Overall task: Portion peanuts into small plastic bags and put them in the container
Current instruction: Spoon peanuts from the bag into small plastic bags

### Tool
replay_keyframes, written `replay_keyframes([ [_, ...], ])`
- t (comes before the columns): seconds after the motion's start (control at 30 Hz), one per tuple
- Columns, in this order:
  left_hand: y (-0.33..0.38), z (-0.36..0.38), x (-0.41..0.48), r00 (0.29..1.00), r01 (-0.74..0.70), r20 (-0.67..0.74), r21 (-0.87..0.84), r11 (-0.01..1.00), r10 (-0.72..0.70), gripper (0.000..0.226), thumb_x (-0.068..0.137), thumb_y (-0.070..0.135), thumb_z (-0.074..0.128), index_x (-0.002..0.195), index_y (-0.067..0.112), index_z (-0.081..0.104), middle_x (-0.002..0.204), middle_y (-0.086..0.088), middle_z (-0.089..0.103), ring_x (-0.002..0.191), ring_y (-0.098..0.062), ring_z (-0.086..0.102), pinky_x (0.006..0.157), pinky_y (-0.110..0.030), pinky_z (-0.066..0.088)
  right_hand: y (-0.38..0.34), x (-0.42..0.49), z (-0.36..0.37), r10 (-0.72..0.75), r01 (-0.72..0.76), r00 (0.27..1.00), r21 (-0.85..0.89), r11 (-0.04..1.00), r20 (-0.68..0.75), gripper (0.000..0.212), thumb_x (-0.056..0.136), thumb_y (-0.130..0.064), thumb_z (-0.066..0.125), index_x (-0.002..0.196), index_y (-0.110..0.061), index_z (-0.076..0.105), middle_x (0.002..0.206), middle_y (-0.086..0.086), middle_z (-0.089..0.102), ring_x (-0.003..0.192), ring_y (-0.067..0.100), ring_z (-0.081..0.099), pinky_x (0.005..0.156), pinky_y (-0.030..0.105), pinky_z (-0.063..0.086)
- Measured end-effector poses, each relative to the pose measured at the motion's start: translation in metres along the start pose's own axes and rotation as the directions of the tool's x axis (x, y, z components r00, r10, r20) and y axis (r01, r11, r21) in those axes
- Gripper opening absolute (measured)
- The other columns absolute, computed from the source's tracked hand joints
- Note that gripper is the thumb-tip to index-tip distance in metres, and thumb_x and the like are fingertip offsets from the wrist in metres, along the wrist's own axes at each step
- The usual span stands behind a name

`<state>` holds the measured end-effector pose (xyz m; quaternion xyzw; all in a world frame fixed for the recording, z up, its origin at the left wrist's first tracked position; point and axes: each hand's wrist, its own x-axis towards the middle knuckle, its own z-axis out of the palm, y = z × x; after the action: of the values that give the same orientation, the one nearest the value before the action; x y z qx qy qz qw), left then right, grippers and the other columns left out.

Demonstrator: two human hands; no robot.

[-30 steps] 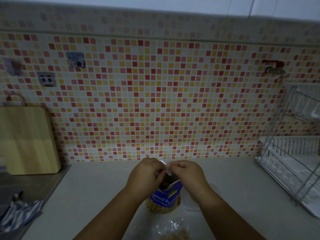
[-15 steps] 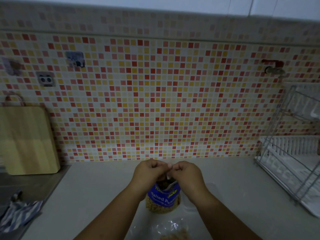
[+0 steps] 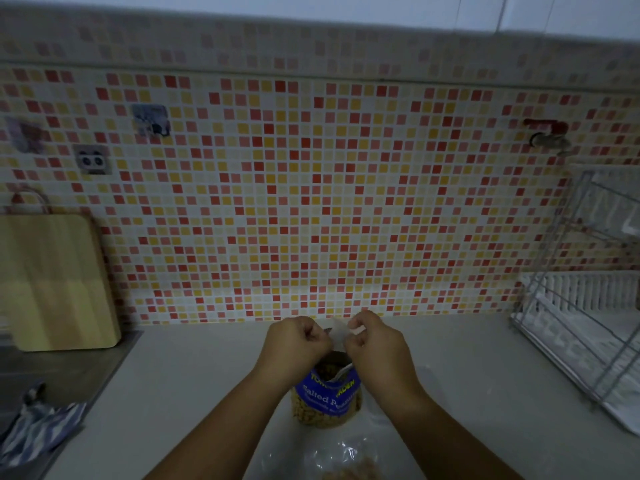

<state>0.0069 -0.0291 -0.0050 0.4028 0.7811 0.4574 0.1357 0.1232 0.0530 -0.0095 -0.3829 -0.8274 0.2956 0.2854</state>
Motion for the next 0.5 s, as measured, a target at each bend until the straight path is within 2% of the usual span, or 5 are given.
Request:
replay_keyframes([
  [0.03,0.0,-0.001,-0.002,0.999,-0.025,0.022,-0.037,0.999,0.026,0.005,0.076,0.015,0.068,0.08,0.012,0.067,0.082,-0.005,0.067,0.077,-0.014,0.063,0.069,-0.026,0.054,0.0,0.002,0.0,0.014,-0.014,1.0,0.04,0.999,0.012,0.006,0.091,-0.02,0.054,0.095,-0.025,0.056,0.082,0.0,0.064,0.071,0.014,0.061,0.056,0.021,0.046],
  [0.17,-0.011,-0.002,-0.002,0.962,-0.213,0.201,0.121,0.969,0.186,0.084,0.063,0.039,0.079,0.135,0.036,0.035,0.124,0.023,0.037,0.119,-0.002,0.031,0.098,-0.023,0.032,0.0,0.01,-0.003,0.154,-0.167,0.986,0.257,0.952,0.071,0.007,0.087,-0.019,0.059,0.084,-0.023,0.063,0.092,0.0,0.066,0.082,0.015,0.063,0.062,0.019,0.048],
  [0.23,-0.014,0.0,-0.002,0.932,-0.332,0.226,0.212,0.919,0.284,0.098,0.061,0.047,0.078,0.142,0.038,0.023,0.13,0.026,0.027,0.124,0.001,0.016,0.104,-0.026,0.022,-0.002,0.012,-0.002,0.178,-0.213,0.975,0.33,0.92,0.136,0.013,0.084,-0.014,0.06,0.076,-0.024,0.064,0.089,-0.001,0.067,0.084,0.016,0.064,0.066,0.023,0.051],
  [0.33,-0.016,0.003,0.002,0.913,-0.408,0.145,0.258,0.876,0.382,0.083,0.063,0.052,0.074,0.136,0.032,0.039,0.131,0.016,0.045,0.123,-0.004,0.032,0.107,-0.031,0.032,-0.004,0.012,0.001,0.185,-0.257,0.959,0.389,0.885,0.213,0.018,0.082,-0.01,0.059,0.07,-0.022,0.065,0.084,0.001,0.067,0.082,0.018,0.065,0.069,0.032,0.056],
  [0.5,-0.019,0.002,0.007,0.916,-0.401,0.088,0.228,0.887,0.391,0.061,0.066,0.049,0.073,0.12,0.03,0.054,0.113,0.014,0.059,0.107,-0.005,0.05,0.095,-0.03,0.045,0.0,0.013,0.001,0.181,-0.235,0.968,0.368,0.899,0.176,0.018,0.084,-0.014,0.059,0.069,-0.022,0.061,0.077,0.0,0.064,0.078,0.017,0.064,0.063,0.023,0.048],
])
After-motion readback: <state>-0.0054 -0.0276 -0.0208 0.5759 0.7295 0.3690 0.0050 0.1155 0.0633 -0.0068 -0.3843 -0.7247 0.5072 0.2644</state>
